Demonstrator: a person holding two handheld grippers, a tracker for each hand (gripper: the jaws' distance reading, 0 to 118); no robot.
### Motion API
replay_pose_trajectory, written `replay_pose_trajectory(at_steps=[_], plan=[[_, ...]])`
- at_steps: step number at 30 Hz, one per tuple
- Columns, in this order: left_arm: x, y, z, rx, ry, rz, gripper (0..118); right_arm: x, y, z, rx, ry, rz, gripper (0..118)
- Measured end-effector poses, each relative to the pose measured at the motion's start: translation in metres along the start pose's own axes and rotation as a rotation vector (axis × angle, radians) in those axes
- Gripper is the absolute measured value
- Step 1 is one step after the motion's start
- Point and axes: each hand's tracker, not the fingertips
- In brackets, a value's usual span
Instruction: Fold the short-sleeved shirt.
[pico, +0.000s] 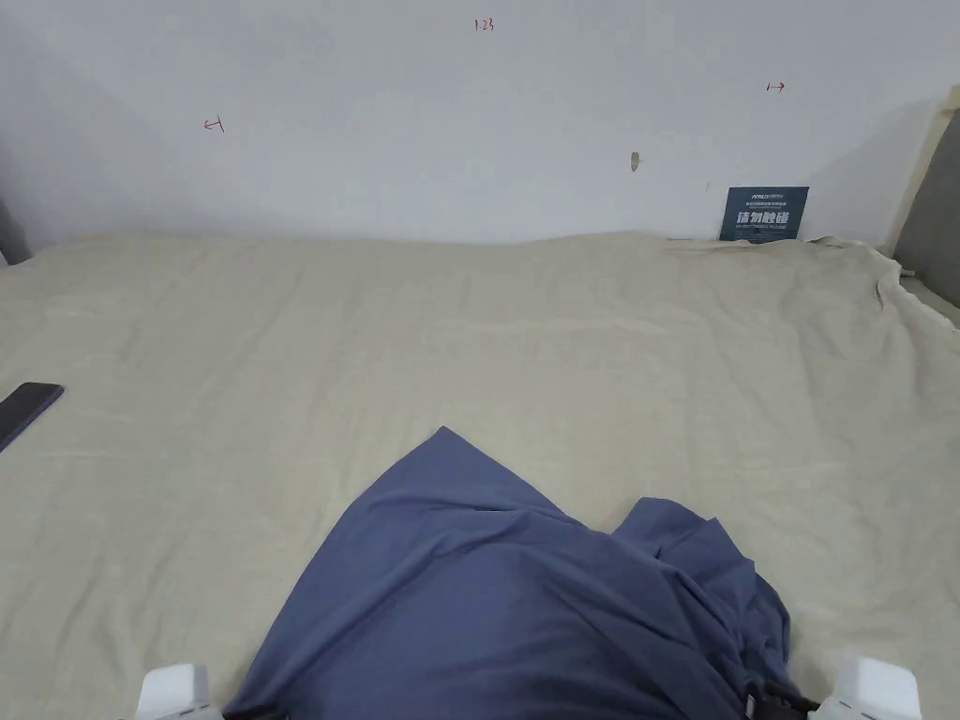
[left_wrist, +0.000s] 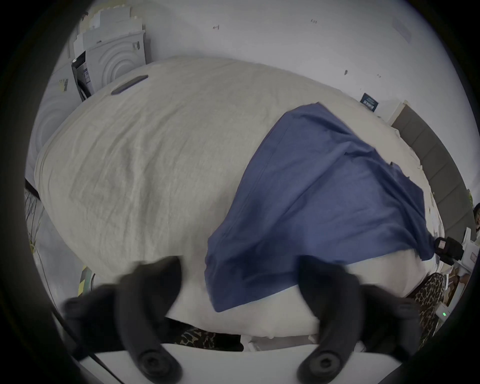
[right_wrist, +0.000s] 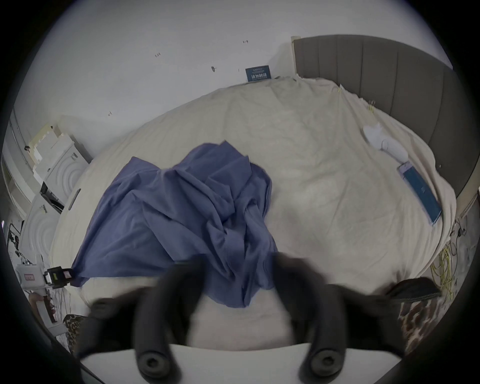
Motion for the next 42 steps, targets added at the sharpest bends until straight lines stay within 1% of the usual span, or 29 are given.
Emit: replay_pose_trajectory(at_steps=[1,2,5,7,9,12,14,15,16,17,18,19,20,21,22,23,24,26,30,35,38,39,40,41,42], plan=[[0.003,0.005,0.009,0.052,-0.018,-0.01,115,-0.003,0.006,0.006,0.028,0.007,0.001,93],[0.006,0.01,0.017,0.092,-0.029,-0.019,116,-0.004,0.012,0.014,0.073,0.02,0.003,102],[0.016,0.034,0.041,0.201,-0.043,-0.027,116,-0.012,0.037,0.041,0.179,0.046,0.029,103],[0.025,0.053,0.057,0.229,-0.058,-0.028,116,-0.017,0.052,0.058,0.252,0.043,0.07,103],[0.033,0.069,0.074,0.294,-0.08,-0.049,116,-0.024,0.066,0.075,0.323,0.038,0.103,103],[0.048,0.088,0.093,0.398,-0.056,-0.083,116,-0.031,0.08,0.096,0.419,0.026,0.119,103],[0.058,0.095,0.101,0.457,-0.042,-0.112,114,-0.035,0.085,0.104,0.473,0.012,0.143,102],[0.062,0.097,0.103,0.481,-0.037,-0.128,109,-0.037,0.086,0.107,0.488,-0.006,0.157,100],[0.066,0.098,0.105,0.51,-0.038,-0.136,97,-0.04,0.087,0.109,0.495,-0.02,0.166,93],[0.07,0.099,0.106,0.536,-0.042,-0.149,85,-0.043,0.087,0.112,0.506,-0.026,0.169,81],[0.072,0.099,0.107,0.556,-0.06,-0.154,71,-0.044,0.088,0.114,0.514,-0.022,0.176,64],[0.075,0.099,0.107,0.566,-0.081,-0.158,49,-0.045,0.088,0.115,0.52,-0.018,0.179,35],[0.077,0.1,0.106,0.559,-0.101,-0.16,30,-0.047,0.089,0.115,0.524,-0.016,0.179,12],[0.078,0.101,0.106,0.554,-0.133,-0.153,12,-0.047,0.089,0.115,0.528,-0.015,0.18,1],[0.08,0.103,0.104,0.548,-0.156,-0.146,5,-0.047,0.089,0.114,0.538,-0.012,0.179,1],[0.082,0.105,0.1,0.542,-0.162,-0.134,5,-0.047,0.089,0.114,0.55,-0.005,0.18,1],[0.083,0.109,0.098,0.54,-0.158,-0.135,0,-0.047,0.089,0.114,0.55,0.004,0.178,0],[0.086,0.116,0.091,0.493,-0.2,-0.146,0,-0.048,0.089,0.113,0.55,0.007,0.175,0],[0.093,0.14,0.072,0.449,-0.212,-0.142,0,-0.05,0.094,0.107,0.542,0.006,0.176,0],[0.11,0.194,0.023,0.346,-0.251,-0.122,0,-0.047,0.103,0.088,0.516,0.0,0.16,0],[0.119,0.229,-0.019,0.246,-0.253,-0.118,0,-0.042,0.11,0.071,0.49,-0.008,0.15,0],[0.125,0.238,-0.035,0.219,-0.251,-0.123,5,-0.04,0.112,0.065,0.482,-0.012,0.148,0],[0.13,0.248,-0.05,0.193,-0.243,-0.14,17,-0.039,0.114,0.06,0.473,-0.017,0.144,0],[0.135,0.258,-0.065,0.161,-0.214,-0.164,32,-0.036,0.117,0.053,0.464,-0.022,0.14,0],[0.139,0.265,-0.078,0.148,-0.199,-0.182,54,-0.034,0.119,0.048,0.458,-0.026,0.136,0]])
